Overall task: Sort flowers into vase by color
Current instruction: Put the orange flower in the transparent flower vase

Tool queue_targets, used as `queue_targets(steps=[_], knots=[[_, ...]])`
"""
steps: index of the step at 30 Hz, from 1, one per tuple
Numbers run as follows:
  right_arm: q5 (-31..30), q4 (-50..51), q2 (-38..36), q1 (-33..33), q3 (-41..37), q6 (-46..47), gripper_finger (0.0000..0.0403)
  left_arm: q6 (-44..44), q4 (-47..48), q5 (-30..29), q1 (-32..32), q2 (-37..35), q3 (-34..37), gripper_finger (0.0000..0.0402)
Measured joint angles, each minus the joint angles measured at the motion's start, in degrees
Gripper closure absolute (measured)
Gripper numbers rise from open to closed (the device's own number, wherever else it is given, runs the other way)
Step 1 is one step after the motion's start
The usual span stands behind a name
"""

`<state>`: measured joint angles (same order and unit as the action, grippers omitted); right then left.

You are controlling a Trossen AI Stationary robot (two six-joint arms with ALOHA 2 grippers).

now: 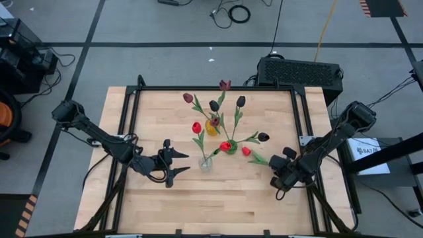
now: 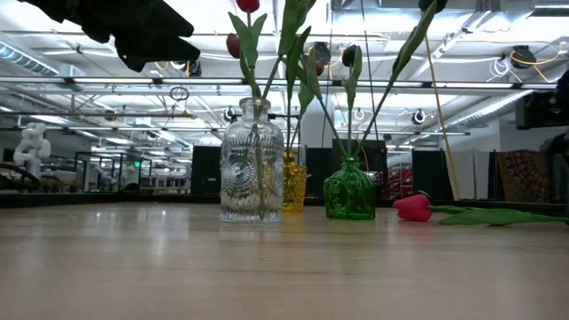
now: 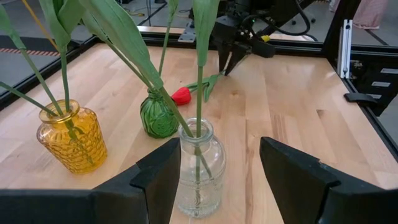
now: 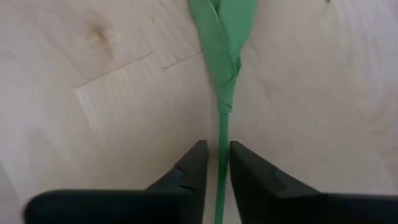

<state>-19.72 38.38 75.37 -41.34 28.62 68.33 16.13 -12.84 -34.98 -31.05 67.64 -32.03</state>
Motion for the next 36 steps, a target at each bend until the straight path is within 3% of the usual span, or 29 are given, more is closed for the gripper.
queue_targets(steps=[5, 13, 25, 28, 33, 36], knots=[[0.19, -1.1, 0.02, 0.0, -0.04, -0.36, 0.0395, -0.01, 0.02, 0.0, 0.0, 0.0, 0.0, 0.0175], [0.76, -3.21, -0.5, -0.25, 0.82, -5.16, 0.0399, -0.03, 0.07, 0.0, 0.0, 0.0, 0.0, 0.0175], [2.01, -10.83, -0.76, -6.19, 12.99, -17.82, 0.0402, -0.37, -0.07, 0.15, -0.05, 0.01, 0.0, 0.0175], [-1.76, -17.24, -0.76, -7.37, 15.0, -23.65, 0.0402, -1.79, 0.15, 2.5, -1.15, -0.71, 0.0, 0.0175], [-15.6, -30.18, -0.81, -7.48, 16.07, -38.42, 0.0403, -5.16, 0.13, 3.35, -3.41, -3.9, -0.99, 0.0175], [-20.77, -38.31, -0.81, -5.47, 16.07, -48.02, 0.0403, -7.96, -0.62, 3.36, -4.11, -5.32, -2.99, 0.0175]])
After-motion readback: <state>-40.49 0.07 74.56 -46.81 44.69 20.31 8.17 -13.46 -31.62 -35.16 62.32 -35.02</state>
